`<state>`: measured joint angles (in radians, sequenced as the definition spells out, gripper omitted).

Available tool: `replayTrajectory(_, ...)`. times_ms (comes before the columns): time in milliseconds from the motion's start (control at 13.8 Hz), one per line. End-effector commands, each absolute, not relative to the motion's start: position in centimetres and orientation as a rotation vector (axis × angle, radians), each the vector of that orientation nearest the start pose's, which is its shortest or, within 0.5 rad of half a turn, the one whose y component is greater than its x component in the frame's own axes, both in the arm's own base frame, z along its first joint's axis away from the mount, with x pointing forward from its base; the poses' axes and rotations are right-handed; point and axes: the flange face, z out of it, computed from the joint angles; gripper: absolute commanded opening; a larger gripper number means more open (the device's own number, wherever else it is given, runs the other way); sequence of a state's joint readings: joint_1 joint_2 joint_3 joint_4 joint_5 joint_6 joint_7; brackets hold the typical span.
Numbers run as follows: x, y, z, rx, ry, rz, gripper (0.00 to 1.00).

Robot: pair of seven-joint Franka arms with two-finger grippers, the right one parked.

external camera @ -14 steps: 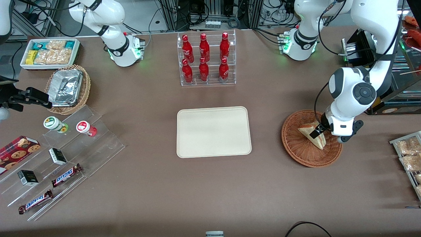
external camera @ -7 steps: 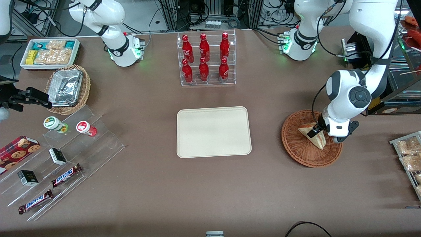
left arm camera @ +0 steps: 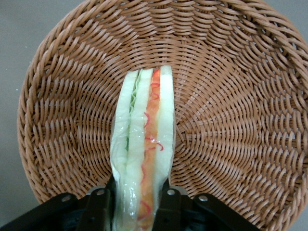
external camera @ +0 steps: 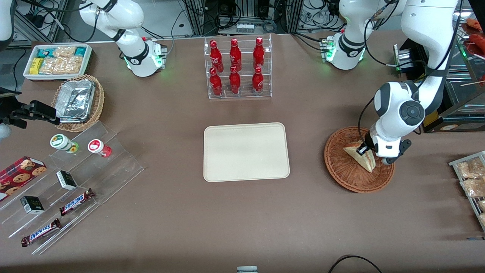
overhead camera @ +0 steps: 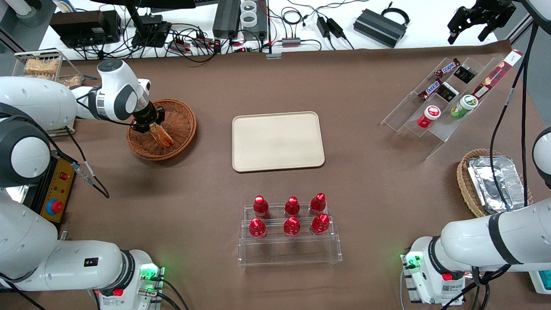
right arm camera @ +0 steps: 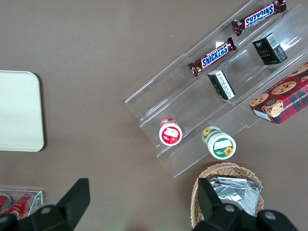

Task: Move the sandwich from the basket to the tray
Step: 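Lower the left gripper and close it on the sandwich's crust edge, then lift the sandwich and carry it over the cream tray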

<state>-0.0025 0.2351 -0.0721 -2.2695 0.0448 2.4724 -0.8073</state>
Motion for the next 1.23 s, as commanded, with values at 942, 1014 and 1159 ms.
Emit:
replayTrajectory(942,55.3,-23.7,35.0,-3.07,-0.475,0.134,0.0)
replayTrajectory(1014,54.9,-25.9,34.9,-3.079,-0.433,0.134,0.0)
replayTrajectory(1159,54.1,-30.4,34.7,-3.103,-0.322,0.134,0.0)
